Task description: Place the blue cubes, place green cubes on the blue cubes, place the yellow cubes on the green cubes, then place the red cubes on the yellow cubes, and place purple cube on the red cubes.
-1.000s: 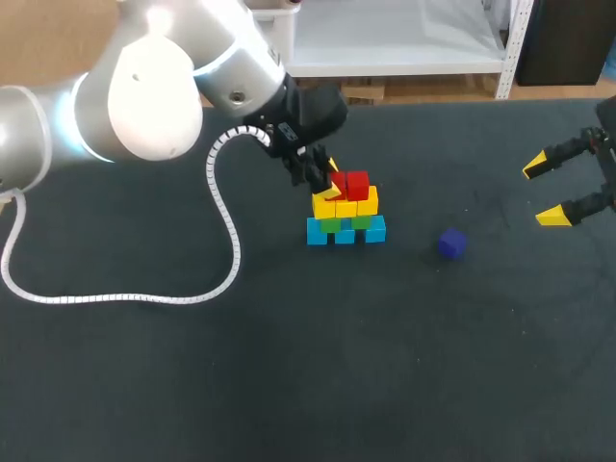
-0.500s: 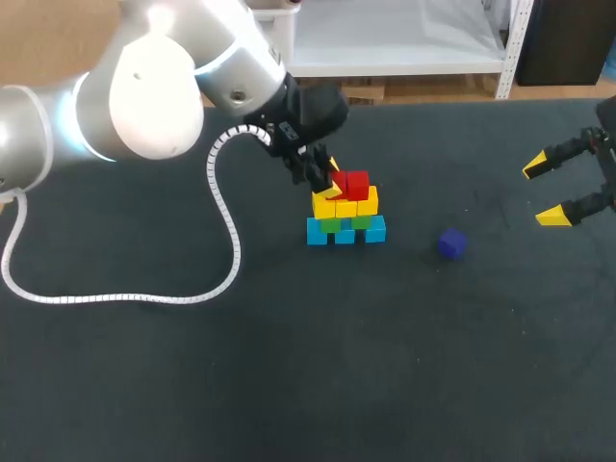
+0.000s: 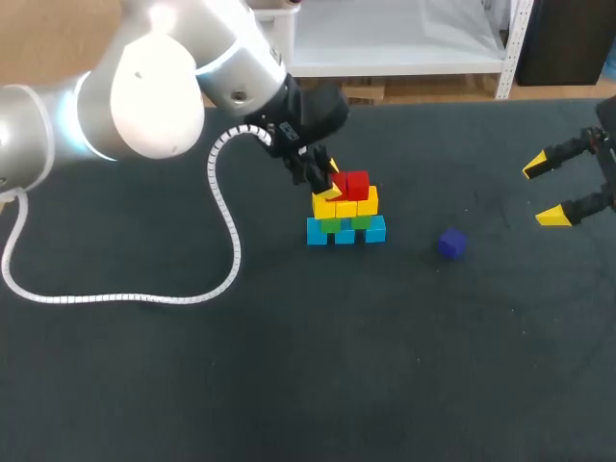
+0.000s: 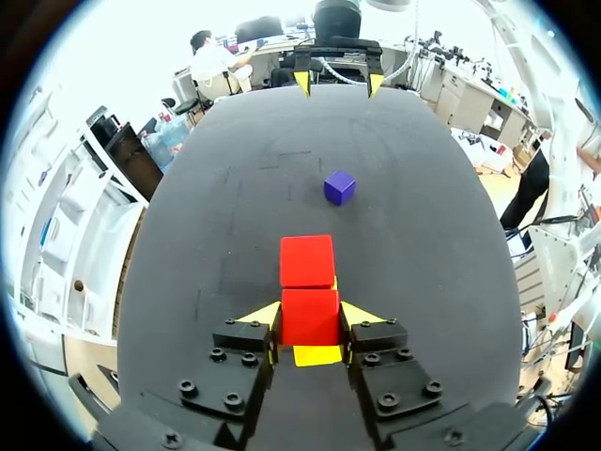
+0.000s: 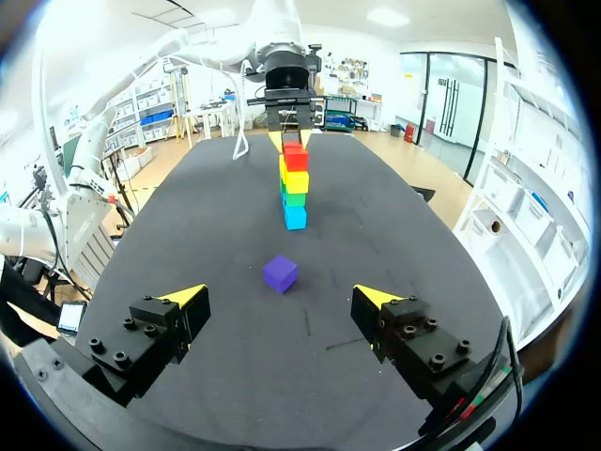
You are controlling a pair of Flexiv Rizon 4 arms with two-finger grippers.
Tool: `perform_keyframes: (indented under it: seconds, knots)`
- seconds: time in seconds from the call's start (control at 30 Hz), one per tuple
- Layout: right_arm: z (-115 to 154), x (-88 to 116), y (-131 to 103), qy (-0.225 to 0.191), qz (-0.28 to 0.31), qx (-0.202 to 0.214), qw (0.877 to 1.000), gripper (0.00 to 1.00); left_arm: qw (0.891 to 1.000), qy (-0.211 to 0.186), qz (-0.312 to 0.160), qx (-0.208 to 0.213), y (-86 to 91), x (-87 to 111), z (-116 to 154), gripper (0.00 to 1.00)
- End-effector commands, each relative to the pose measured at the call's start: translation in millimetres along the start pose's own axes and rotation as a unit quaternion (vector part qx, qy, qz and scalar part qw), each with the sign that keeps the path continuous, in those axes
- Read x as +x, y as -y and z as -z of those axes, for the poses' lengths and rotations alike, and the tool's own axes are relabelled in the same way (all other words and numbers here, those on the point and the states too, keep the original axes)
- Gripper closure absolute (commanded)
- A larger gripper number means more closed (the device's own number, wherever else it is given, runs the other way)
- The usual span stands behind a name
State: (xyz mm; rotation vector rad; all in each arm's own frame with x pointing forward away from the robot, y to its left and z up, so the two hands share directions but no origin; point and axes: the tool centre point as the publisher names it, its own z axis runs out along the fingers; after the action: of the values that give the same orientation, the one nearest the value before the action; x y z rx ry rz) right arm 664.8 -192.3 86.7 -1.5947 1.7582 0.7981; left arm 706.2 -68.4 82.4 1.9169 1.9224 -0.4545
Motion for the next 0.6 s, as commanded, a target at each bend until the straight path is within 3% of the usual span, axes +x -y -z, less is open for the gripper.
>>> perform_keyframes:
  seconds: [0.03, 0.3, 0.4, 0.43, 0.47, 0.5, 0.57, 0.6]
  knots:
    - [-0.1, 0.1, 0.0, 0.001, 0.000, 0.000, 1.000, 0.00, 1.000, -0.002, 0.001, 0.003, -3.8, -1.4, -1.5, 1.00]
    - [-0.1, 0.1, 0.0, 0.001, 0.000, 0.000, 1.000, 0.00, 1.000, -0.004, 0.002, 0.005, -4.9, -1.7, -1.7, 1.00]
    - [-0.1, 0.1, 0.0, 0.001, 0.000, 0.000, 1.000, 0.00, 1.000, -0.003, 0.003, 0.006, -5.1, -1.5, -1.9, 0.81]
    - [-0.1, 0.1, 0.0, 0.001, 0.000, 0.000, 1.000, 0.00, 1.000, -0.004, 0.004, 0.006, -5.1, -1.5, -1.9, 0.79]
    - [-0.1, 0.1, 0.0, 0.001, 0.000, 0.000, 1.000, 0.00, 1.000, -0.003, 0.004, 0.006, -5.1, -1.5, -1.9, 0.71]
    - [-0.1, 0.1, 0.0, 0.001, 0.000, 0.000, 1.000, 0.00, 1.000, -0.003, 0.005, 0.007, -5.2, -1.5, -1.9, 0.57]
    - [-0.1, 0.1, 0.0, 0.001, 0.000, 0.000, 1.000, 0.00, 1.000, -0.003, 0.005, 0.007, -5.4, -1.6, -1.9, 0.50]
    - [-0.1, 0.1, 0.0, 0.001, 0.000, 0.000, 1.000, 0.00, 1.000, -0.003, 0.006, 0.007, -5.7, -1.5, -1.9, 0.36]
